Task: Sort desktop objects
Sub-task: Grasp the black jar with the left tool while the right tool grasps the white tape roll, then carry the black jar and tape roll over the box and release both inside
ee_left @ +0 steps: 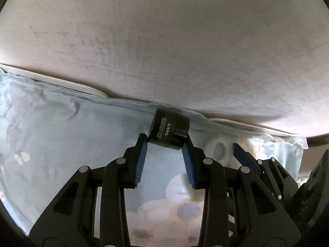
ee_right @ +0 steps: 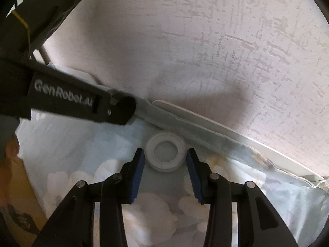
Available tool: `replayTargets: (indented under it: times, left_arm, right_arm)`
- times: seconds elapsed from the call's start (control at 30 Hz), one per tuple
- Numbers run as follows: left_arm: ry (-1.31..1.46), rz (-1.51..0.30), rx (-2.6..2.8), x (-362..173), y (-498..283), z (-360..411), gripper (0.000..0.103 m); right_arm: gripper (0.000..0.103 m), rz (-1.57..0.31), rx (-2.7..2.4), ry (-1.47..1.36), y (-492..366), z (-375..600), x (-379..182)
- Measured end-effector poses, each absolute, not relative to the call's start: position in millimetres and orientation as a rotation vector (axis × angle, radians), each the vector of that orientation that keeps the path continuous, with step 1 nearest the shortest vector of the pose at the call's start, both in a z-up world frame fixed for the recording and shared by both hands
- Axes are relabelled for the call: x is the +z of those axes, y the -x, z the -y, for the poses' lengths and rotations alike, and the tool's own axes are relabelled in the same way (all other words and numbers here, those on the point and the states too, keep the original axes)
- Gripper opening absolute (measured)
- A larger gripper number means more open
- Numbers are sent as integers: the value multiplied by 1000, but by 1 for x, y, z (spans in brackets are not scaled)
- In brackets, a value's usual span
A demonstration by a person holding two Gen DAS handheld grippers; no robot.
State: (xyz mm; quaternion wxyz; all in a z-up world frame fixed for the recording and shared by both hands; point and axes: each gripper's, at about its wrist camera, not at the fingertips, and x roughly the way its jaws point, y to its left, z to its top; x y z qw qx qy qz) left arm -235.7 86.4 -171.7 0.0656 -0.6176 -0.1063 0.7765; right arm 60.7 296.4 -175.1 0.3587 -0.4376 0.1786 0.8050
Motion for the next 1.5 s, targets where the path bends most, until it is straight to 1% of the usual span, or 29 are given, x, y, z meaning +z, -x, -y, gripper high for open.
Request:
replayTargets:
  times: [0.27, 0.47, 0.63, 0.67, 0.77, 0.8, 0.9, 0.97, 1.1, 1.3, 1.5]
  left_arm:
    - [1786, 217, 2312, -132, 201, -92, 31]
    - [1713, 211, 2326, -93, 162, -74, 31]
    - [1646, 230, 2355, -53, 126, -55, 31]
    - [1596, 116, 2252, -49, 124, -55, 31]
    - [1555, 73, 2250, -28, 105, -59, 31]
    - [1535, 57, 2241, -24, 97, -54, 31]
    - [1491, 4, 2205, -9, 83, -38, 31]
    - [1467, -33, 2151, -4, 69, -35, 31]
    - [1424, -92, 2112, -6, 43, -23, 31]
    - [1378, -172, 2067, -4, 9, -10, 31]
    - [1381, -247, 2017, -21, -12, -3, 28]
  right_arm:
    - [38, -388, 2129, 1120, -83, -270, -133]
    - [38, -346, 2212, 1157, -96, -239, -92]
    - [38, -386, 2262, 1191, -102, -203, -61]
    - [38, -404, 2264, 1191, -103, -204, -58]
    - [38, -451, 2259, 1170, -105, -181, -48]
    - [38, -458, 2256, 1162, -89, -177, -41]
    - [38, -475, 2244, 1135, -94, -160, -29]
    - [38, -489, 2249, 1130, -90, -149, -26]
    - [38, -505, 2227, 1116, -90, -131, -42]
    - [38, -519, 2190, 1128, -97, -98, -46]
    - [38, -540, 2129, 1180, -95, -81, -61]
